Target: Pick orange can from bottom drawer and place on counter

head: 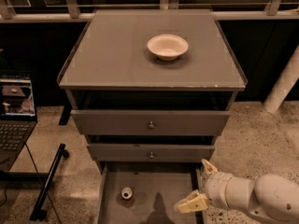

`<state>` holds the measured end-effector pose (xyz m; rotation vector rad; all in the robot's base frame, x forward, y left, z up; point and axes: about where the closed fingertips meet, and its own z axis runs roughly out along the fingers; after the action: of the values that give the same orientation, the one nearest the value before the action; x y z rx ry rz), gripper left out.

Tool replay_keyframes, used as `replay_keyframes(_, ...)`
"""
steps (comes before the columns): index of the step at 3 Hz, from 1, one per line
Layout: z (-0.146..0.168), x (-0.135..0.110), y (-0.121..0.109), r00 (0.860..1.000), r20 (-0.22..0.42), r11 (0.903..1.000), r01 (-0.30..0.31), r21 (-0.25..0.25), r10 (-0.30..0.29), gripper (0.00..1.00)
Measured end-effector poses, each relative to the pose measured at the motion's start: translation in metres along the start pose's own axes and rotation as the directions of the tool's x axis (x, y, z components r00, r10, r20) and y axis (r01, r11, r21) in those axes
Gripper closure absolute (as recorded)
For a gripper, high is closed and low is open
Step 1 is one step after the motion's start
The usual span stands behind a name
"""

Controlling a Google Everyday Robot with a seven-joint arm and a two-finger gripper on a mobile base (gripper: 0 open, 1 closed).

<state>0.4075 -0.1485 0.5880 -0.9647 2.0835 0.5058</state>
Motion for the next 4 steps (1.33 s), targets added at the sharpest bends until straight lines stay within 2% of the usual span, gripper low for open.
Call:
replay_keyframes(1,0.052,0.038,-0.010,0.999,-0.022,0.9986,-0.031,-0.043,0.030,0.00)
replay_keyframes(2,0.123,0.058,-0.001,0.998,-0.055,0.9862,-0.016,-0.165,0.007,0.00)
replay_keyframes(3,0.121,0.058,0.000,0.998,-0.060,0.9871,-0.016,-0.159,0.007,0.00)
replay_keyframes(4,0.131,0.086,-0.006,0.995,-0.046,0.9898,-0.096,-0.105,0.092,0.00)
